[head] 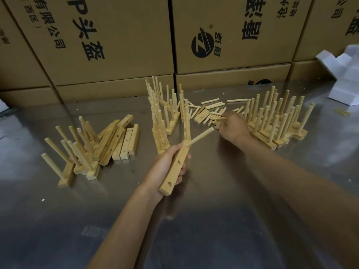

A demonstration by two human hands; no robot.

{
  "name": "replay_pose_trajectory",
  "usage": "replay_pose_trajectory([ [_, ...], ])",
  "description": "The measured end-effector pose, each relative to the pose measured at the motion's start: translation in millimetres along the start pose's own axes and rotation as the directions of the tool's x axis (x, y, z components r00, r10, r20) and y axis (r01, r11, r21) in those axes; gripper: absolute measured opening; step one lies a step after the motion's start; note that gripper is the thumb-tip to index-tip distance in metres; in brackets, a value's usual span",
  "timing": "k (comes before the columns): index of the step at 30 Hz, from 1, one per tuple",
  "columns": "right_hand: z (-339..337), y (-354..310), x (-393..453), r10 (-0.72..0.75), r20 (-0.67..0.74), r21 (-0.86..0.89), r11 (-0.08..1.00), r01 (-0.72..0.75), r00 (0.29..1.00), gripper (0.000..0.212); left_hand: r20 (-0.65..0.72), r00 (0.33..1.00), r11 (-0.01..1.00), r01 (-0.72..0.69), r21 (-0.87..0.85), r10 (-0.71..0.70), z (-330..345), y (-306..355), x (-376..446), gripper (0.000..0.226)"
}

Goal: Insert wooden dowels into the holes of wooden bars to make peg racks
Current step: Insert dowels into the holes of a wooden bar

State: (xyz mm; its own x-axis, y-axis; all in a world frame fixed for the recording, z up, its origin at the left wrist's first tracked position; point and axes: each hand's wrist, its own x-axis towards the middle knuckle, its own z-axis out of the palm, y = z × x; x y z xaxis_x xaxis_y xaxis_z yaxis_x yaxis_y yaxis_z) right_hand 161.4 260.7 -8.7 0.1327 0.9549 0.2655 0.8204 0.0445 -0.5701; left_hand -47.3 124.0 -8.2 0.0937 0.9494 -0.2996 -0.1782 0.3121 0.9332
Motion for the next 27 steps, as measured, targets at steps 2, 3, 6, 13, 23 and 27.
replay_pose_trajectory([
  [2,7,5,18,-0.006,0.019,-0.135,0.991,0.008,1.0,0.03,0.016,1.0,0.999,0.012,-0.041,-0.011,-4,0,2,0.039],
  [3,9,8,24,-0.011,0.015,-0.185,0.983,0.013,1.0,0.03,0.023,1.0,0.998,0.023,-0.057,-0.022,-5,1,2,0.039],
  [6,16,12,37,-0.04,-0.01,-0.28,0.959,0.035,0.999,0.028,0.051,0.997,0.995,0.06,-0.081,-0.056,-7,2,5,0.039],
  [13,11,6,27,-0.223,-0.098,-0.367,0.914,0.173,0.97,0.02,0.032,0.998,0.995,0.05,-0.081,-0.048,-3,0,7,0.044],
  [23,-36,-29,-104,-0.255,0.188,0.054,0.967,0.249,0.949,0.008,-0.072,0.997,0.999,0.008,-0.052,-0.011,5,-2,2,0.045],
  [27,-42,-34,-146,-0.349,0.17,0.279,0.914,0.294,0.922,0.007,-0.107,0.994,0.997,-0.01,0.077,0.019,12,-4,2,0.047],
])
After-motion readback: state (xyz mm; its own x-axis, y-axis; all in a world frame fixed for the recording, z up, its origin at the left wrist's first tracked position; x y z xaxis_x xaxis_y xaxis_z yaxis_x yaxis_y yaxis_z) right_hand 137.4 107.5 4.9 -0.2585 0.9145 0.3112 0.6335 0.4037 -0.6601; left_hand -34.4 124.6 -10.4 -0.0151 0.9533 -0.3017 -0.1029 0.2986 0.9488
